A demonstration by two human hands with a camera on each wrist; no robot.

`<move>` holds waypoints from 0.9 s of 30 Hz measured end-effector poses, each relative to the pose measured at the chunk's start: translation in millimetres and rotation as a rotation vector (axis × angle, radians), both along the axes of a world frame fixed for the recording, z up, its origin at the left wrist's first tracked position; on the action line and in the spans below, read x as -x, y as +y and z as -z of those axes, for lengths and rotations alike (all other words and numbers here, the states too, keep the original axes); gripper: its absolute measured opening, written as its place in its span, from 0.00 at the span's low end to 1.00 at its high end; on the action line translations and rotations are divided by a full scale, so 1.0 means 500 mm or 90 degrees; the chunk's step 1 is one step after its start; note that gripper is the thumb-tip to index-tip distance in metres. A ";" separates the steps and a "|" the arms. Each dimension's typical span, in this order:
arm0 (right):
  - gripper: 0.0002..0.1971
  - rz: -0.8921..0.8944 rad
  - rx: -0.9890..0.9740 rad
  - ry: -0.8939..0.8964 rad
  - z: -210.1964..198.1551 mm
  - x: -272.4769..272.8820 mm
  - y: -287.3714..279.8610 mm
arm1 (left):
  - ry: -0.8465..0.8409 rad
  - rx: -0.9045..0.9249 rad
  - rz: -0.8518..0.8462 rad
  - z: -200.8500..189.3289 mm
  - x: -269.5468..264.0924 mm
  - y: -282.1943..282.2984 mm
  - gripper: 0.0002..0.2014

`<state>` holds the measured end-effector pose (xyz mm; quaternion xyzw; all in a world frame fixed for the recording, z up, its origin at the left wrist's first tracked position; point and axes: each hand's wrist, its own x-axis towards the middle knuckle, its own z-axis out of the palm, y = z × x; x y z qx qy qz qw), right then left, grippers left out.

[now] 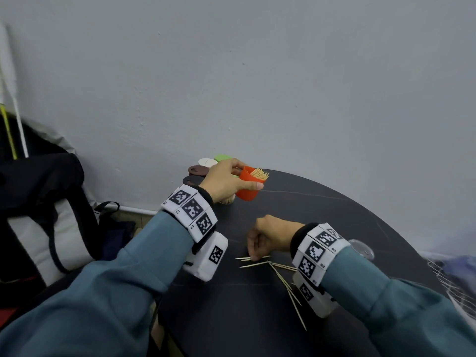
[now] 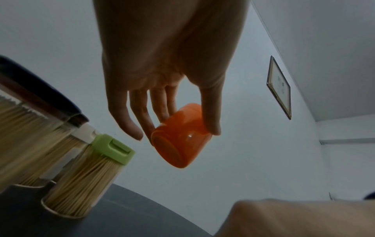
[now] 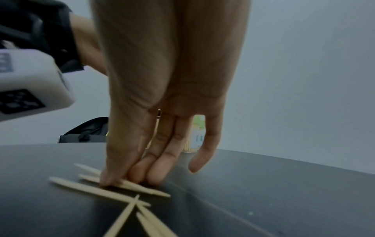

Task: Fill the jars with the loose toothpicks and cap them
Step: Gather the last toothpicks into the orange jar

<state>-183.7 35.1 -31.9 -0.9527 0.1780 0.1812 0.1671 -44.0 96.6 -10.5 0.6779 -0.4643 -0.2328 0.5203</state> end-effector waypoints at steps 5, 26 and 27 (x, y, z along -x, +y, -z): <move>0.08 -0.010 0.017 -0.023 0.000 0.028 0.023 | -0.013 0.002 0.000 0.001 0.006 -0.004 0.29; 0.06 0.094 -0.034 -0.468 -0.079 0.091 -0.006 | -0.026 -0.002 -0.015 0.007 0.004 0.005 0.28; 0.09 0.122 -0.048 -0.535 -0.091 0.092 -0.010 | -0.031 -0.007 -0.010 0.010 0.008 0.004 0.28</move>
